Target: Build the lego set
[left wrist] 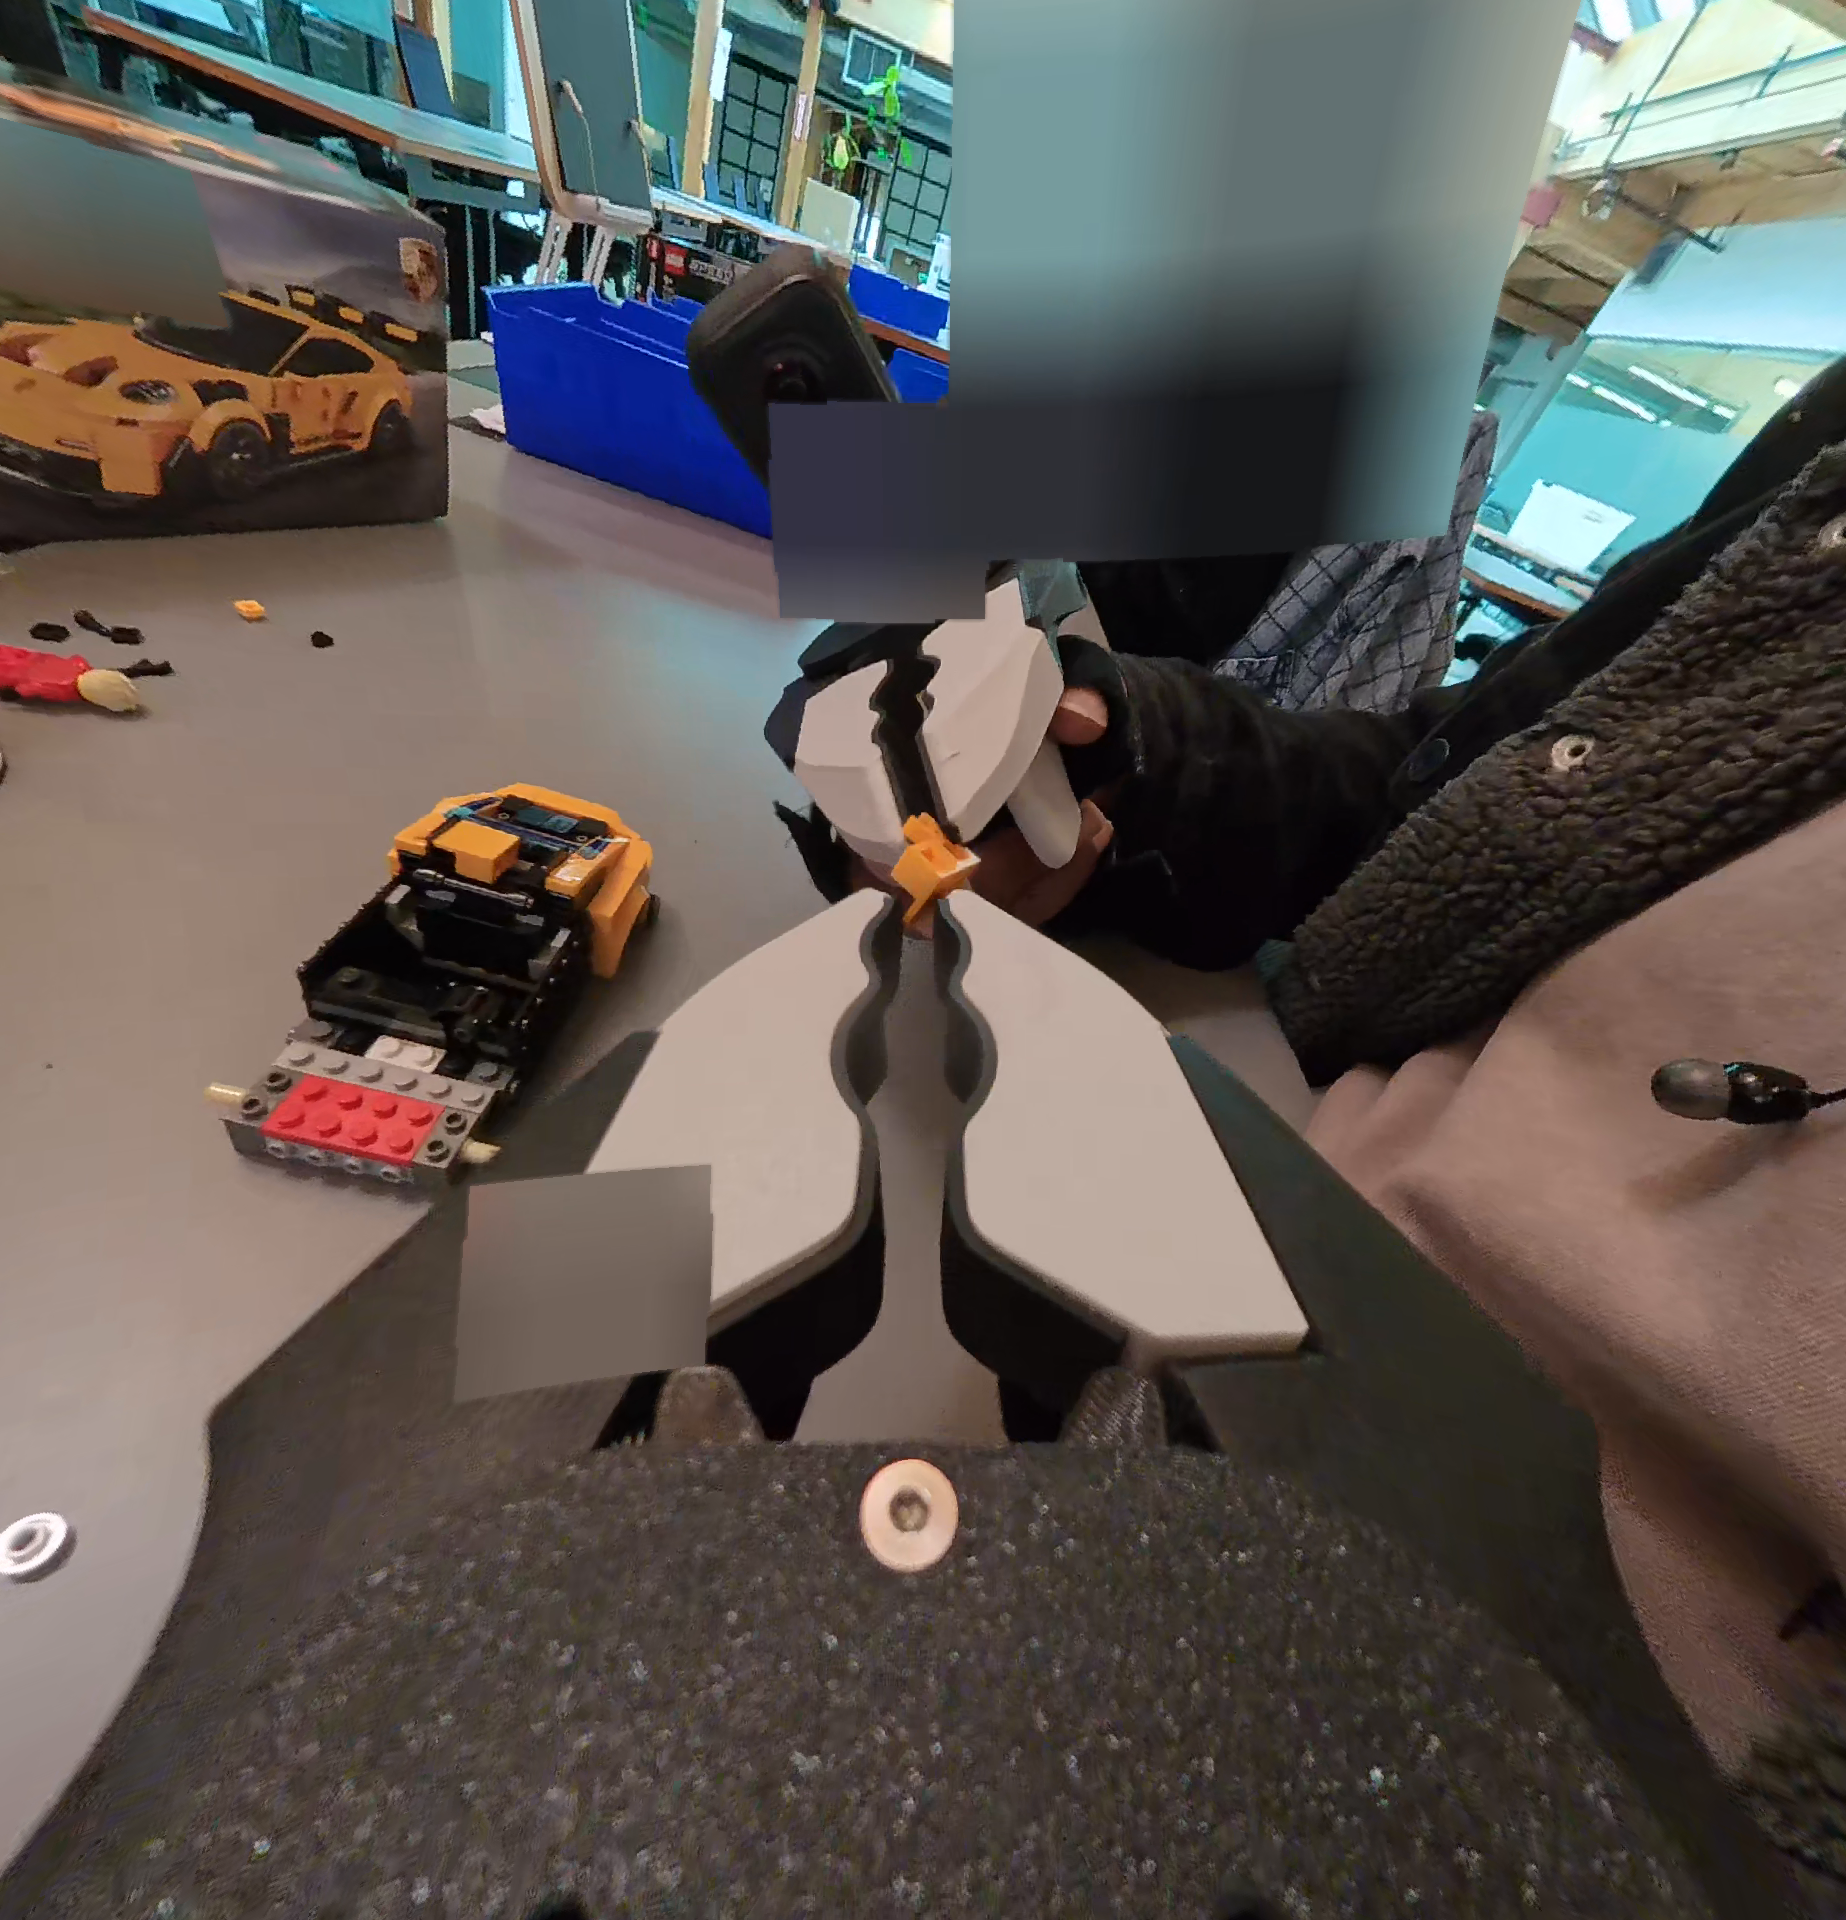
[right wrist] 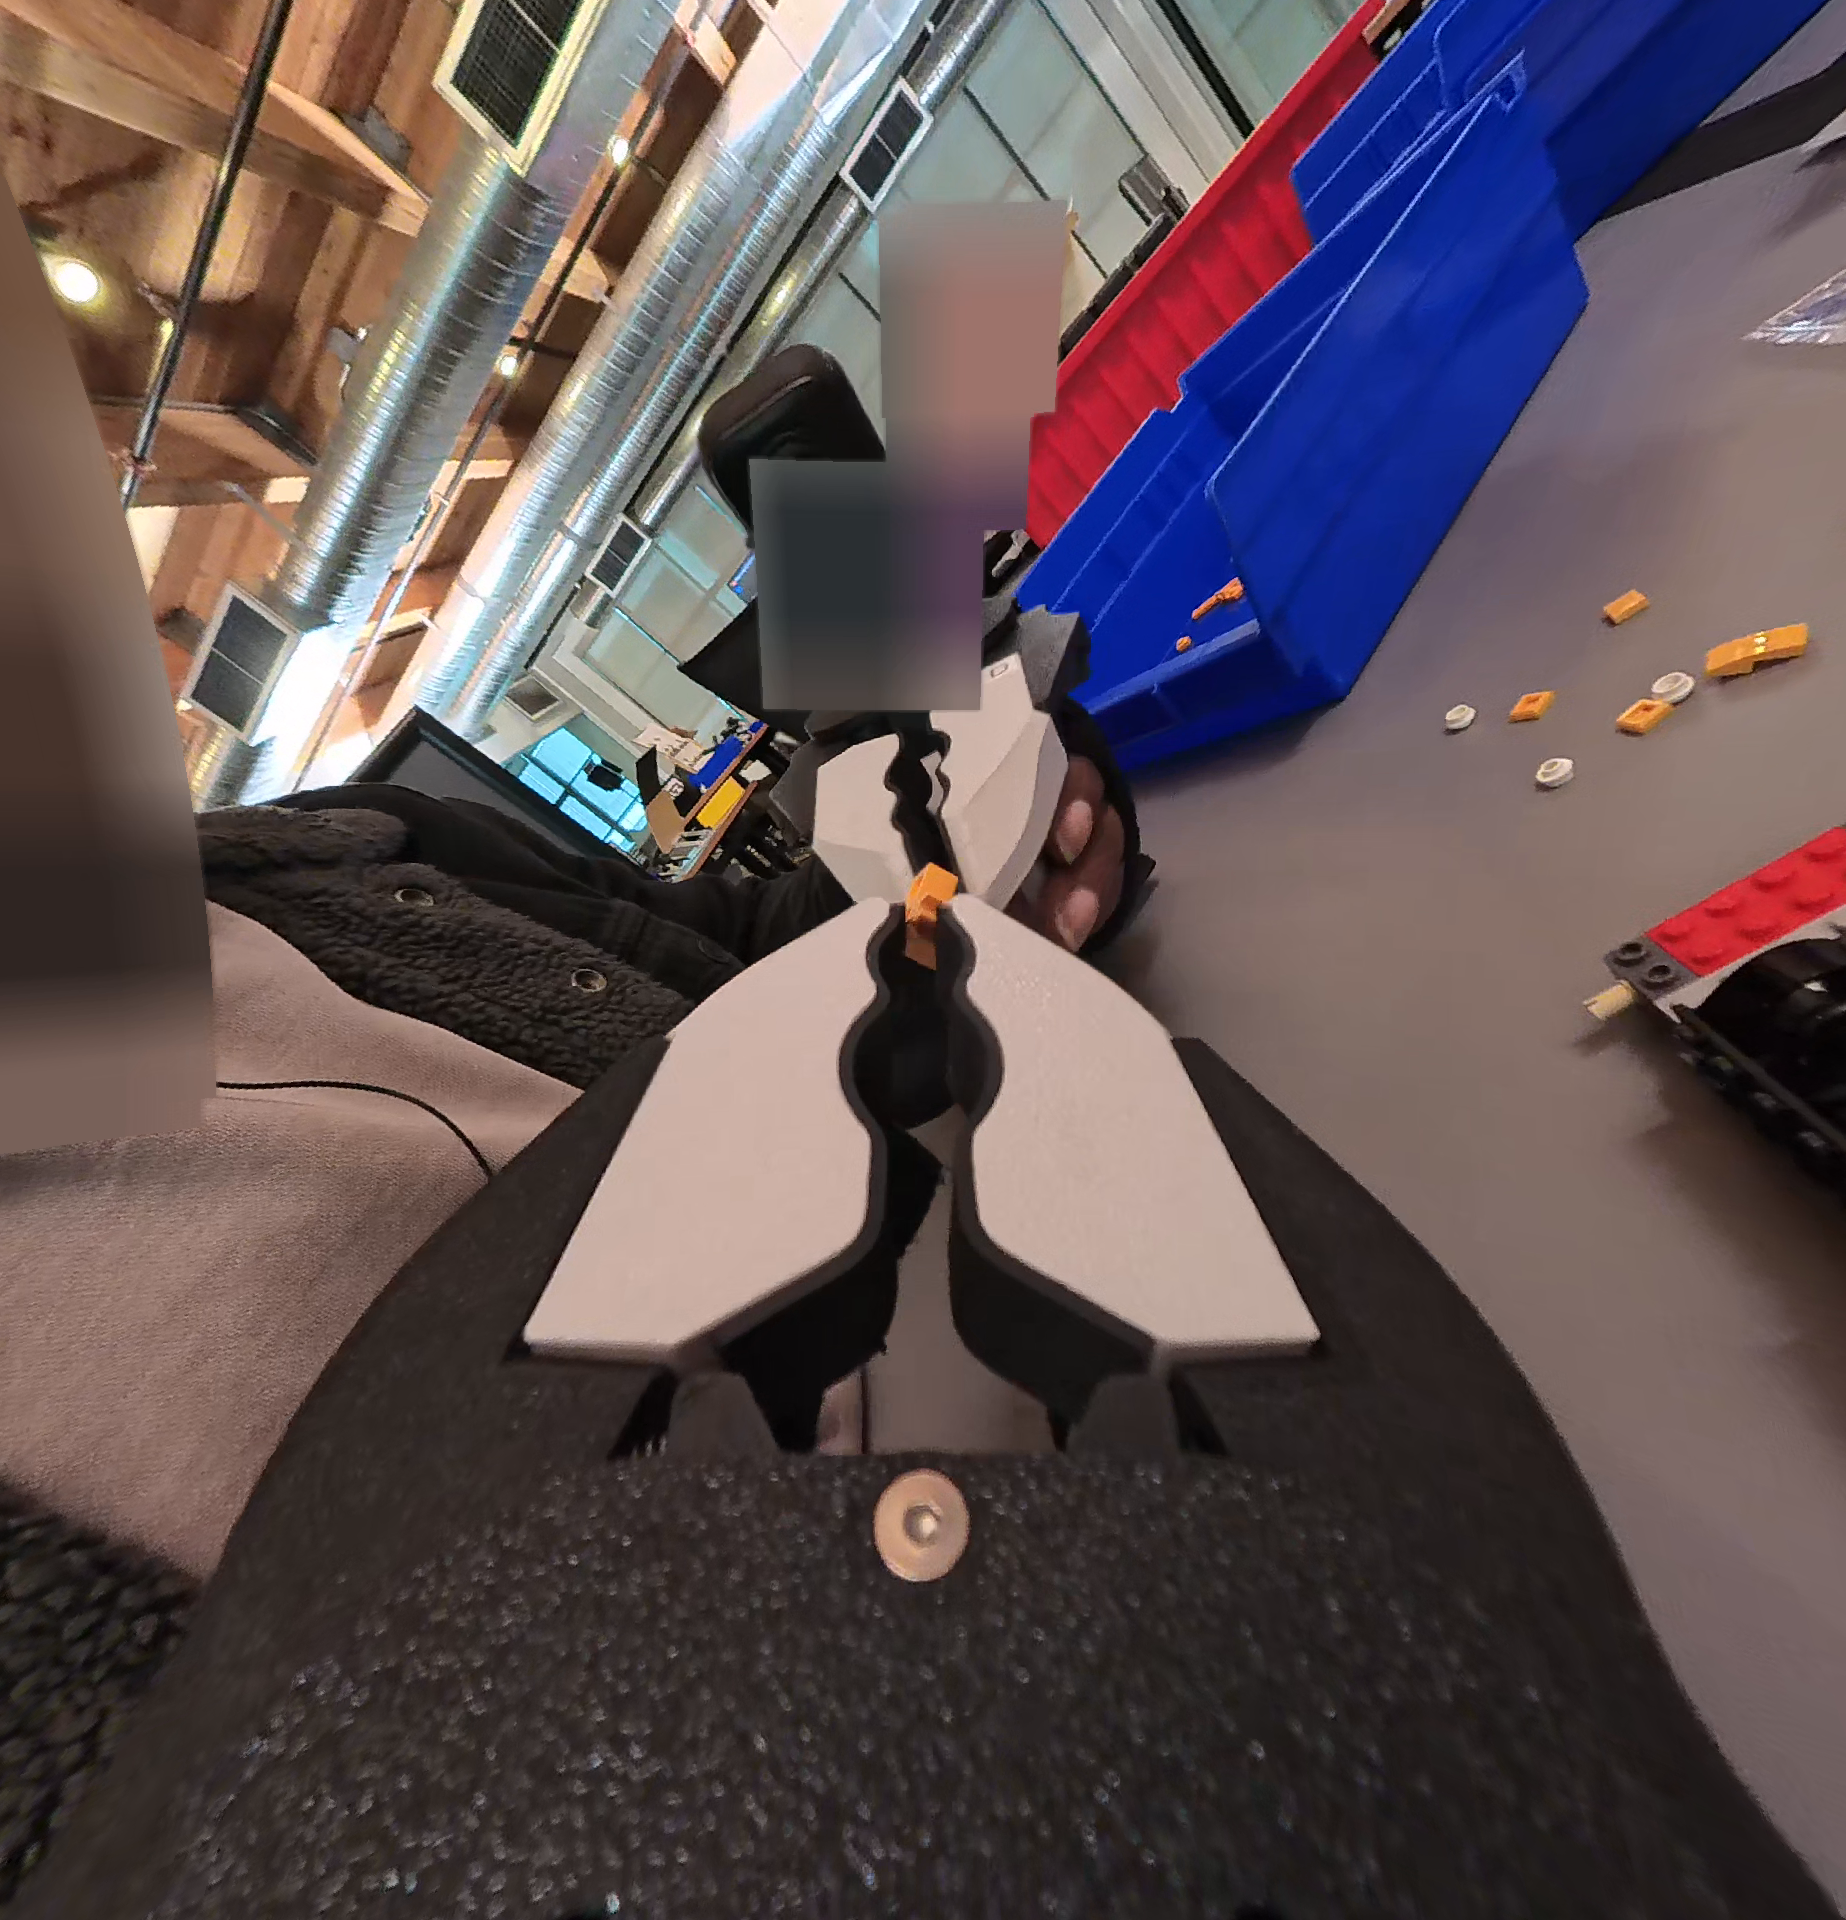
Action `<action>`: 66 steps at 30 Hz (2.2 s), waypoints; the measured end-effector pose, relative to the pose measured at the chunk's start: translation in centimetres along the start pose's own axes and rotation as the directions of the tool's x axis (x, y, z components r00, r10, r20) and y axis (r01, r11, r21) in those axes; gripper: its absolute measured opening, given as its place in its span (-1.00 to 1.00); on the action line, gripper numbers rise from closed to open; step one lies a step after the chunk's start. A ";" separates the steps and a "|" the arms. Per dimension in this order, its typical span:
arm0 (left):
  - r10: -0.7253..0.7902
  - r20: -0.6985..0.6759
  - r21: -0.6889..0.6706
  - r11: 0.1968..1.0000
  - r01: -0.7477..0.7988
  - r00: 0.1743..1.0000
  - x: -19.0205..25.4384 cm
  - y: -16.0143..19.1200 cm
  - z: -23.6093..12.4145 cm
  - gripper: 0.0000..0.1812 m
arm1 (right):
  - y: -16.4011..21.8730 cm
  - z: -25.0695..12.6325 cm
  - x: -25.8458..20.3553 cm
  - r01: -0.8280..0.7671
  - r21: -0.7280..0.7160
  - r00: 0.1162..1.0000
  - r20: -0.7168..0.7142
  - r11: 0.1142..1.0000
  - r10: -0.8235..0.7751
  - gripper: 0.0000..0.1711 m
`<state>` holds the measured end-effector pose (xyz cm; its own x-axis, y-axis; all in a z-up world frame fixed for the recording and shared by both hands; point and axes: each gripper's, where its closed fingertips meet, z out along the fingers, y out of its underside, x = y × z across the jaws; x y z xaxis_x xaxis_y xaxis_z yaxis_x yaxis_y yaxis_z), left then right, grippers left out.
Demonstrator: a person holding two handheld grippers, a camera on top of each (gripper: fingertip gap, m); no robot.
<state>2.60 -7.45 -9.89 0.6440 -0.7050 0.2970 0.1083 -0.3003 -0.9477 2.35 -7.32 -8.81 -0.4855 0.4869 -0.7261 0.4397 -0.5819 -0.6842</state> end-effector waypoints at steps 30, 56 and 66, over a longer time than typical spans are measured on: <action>-0.569 -0.066 0.055 0.818 0.573 0.819 -5.0 1.4 1.9 -0.99 | 0.3 -7.7 12.8 0.422 -0.732 0.673 -0.141 0.534 -0.726 -0.20; -0.808 0.109 -0.340 0.518 0.785 0.580 -2.4 4.8 3.6 -0.99 | 3.5 -5.2 6.6 0.325 -0.550 0.671 -0.439 0.769 -0.598 -0.15; -0.839 0.176 -0.354 0.434 0.829 0.515 -2.5 5.1 3.4 -0.99 | 3.5 -4.3 5.3 0.406 -0.513 0.694 -0.365 0.756 -0.621 -0.27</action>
<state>4.12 -5.09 -15.82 0.3737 0.0023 0.9275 0.3127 -0.9418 -0.1237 4.61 -3.98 -15.33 -0.3337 0.9369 -0.1042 0.5228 0.0920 -0.8475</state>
